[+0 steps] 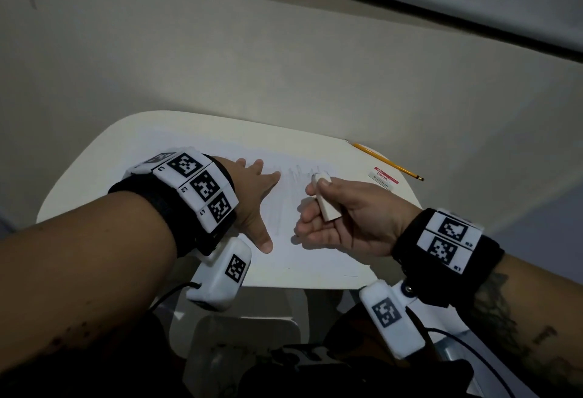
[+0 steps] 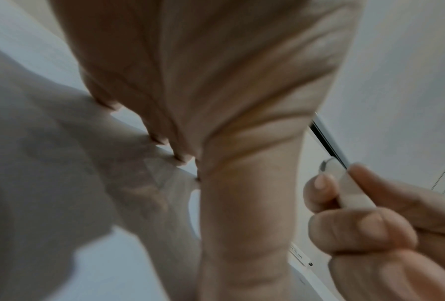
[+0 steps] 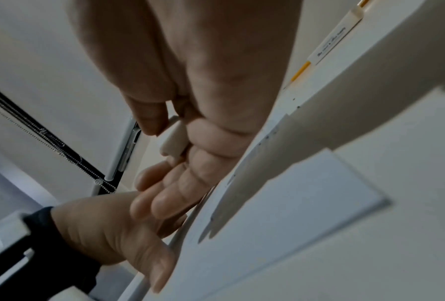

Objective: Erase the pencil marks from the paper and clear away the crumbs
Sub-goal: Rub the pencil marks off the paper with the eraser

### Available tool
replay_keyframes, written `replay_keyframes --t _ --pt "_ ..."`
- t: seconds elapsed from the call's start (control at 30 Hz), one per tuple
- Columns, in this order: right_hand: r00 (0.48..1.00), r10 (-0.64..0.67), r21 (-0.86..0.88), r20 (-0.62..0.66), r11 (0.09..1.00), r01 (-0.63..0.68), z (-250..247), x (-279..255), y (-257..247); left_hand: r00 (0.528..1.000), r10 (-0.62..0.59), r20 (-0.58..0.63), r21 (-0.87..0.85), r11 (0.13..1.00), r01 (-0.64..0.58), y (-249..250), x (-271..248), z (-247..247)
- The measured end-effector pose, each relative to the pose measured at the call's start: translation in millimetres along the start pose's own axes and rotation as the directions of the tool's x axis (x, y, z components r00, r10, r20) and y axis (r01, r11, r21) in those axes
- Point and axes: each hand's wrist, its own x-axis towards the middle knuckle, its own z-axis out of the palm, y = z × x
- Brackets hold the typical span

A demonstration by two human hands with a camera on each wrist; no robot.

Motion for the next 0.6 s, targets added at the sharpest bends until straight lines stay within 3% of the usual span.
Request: replay_keyframes --t 0.1,0.17,0.23,0.3,0.33,0.4,0.47,0.53,0.6 --pt "0.994 0.089 -0.092 0.065 0.992 -0.083 2.7 -3.6 5.1 1.000 -0.002 0.002 -0.003 1.000 0.002 0.3 1.1 0.3" --pt "0.991 0.129 -0.138 0.035 0.983 -0.123 7.1 -0.5 10.1 1.000 0.000 -0.003 0.001 1.000 0.000 0.0 1.5 0.8" --pt "0.990 -0.004 -0.073 -0.139 0.997 -0.006 7.6 10.5 10.8 1.000 0.010 -0.019 0.011 1.000 -0.009 -1.1 2.4 1.5" --pt "0.927 -0.169 -0.059 -0.335 0.986 0.159 3.9 20.3 3.4 1.000 0.014 -0.022 0.019 1.000 -0.014 -1.9 3.4 2.5" --pt "0.911 -0.195 -0.057 -0.363 0.981 0.187 1.9 22.7 -1.4 1.000 0.015 -0.023 0.020 1.000 -0.014 -2.2 3.8 2.8" --pt "0.940 -0.138 -0.029 -0.311 0.990 0.136 1.1 22.0 -8.0 1.000 0.015 -0.027 0.017 1.000 -0.015 -2.1 3.4 2.7" --pt "0.990 0.003 -0.013 -0.143 1.000 -0.005 5.8 16.5 -7.2 0.999 0.016 -0.028 0.009 1.000 -0.016 -1.7 2.6 2.4" --pt "0.988 0.152 -0.067 0.032 0.986 -0.150 10.9 12.6 -1.4 1.000 0.014 -0.020 0.000 1.000 -0.014 -1.8 4.1 3.3" --pt "0.969 0.224 -0.136 0.102 0.968 -0.210 11.8 14.2 2.6 1.000 0.014 -0.019 0.007 1.000 -0.014 -2.2 6.8 4.5"
